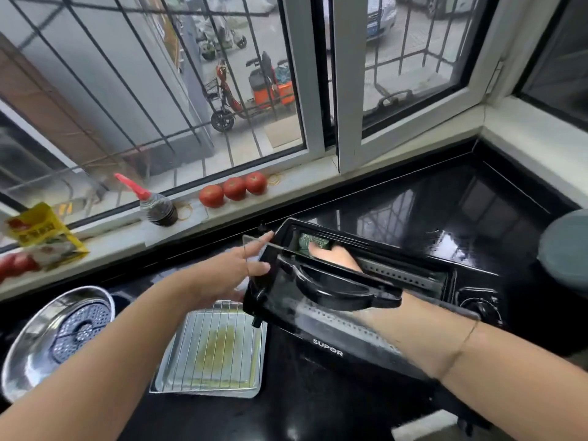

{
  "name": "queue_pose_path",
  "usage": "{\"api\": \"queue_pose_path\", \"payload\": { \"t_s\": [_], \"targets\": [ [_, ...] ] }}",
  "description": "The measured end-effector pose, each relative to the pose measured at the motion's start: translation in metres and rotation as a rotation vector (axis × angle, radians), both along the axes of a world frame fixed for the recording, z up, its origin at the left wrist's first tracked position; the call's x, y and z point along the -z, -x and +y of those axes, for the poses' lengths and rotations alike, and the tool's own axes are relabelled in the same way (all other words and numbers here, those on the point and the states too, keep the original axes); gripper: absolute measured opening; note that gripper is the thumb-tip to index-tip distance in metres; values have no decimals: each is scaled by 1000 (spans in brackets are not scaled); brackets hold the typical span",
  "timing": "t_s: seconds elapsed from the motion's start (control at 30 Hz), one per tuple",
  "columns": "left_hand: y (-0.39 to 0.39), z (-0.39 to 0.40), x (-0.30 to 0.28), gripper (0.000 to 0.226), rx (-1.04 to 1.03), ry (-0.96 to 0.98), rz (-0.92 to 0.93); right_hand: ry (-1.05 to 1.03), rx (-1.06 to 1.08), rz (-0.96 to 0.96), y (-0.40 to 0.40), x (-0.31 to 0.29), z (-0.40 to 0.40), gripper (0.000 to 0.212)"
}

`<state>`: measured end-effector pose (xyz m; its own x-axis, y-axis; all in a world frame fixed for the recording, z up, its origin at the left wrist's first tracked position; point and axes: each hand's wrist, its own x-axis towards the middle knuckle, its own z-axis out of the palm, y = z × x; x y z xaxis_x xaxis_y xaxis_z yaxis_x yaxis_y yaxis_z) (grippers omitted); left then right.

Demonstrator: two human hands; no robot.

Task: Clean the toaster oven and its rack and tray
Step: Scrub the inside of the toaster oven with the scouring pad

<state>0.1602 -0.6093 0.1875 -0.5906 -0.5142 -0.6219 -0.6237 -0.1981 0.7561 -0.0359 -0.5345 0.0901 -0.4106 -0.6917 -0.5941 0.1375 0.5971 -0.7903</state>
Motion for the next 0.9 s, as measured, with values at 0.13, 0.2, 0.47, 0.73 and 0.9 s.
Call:
{"api": "queue_pose_path", "payload": {
  "t_s": [0.13,0.2,0.47,0.73,0.9],
  "targets": [
    [3,-2,-1,86,61,-168,145,18,14,-31,-3,-3,-2,61],
    [-1,-4,-8,76,125,-94,183,70,133,-138,-10,-1,-5,47],
    [-17,-18,-57,61,513,-240,-254,110,315,-338,-8,-4,-7,19],
    [14,5,-79,85,483,11,-648,141,425,-359,11,-16,-16,44],
    [42,45,-29,58,430,640,-839,140,415,-351,9,-10,-18,50]
  ]
}}
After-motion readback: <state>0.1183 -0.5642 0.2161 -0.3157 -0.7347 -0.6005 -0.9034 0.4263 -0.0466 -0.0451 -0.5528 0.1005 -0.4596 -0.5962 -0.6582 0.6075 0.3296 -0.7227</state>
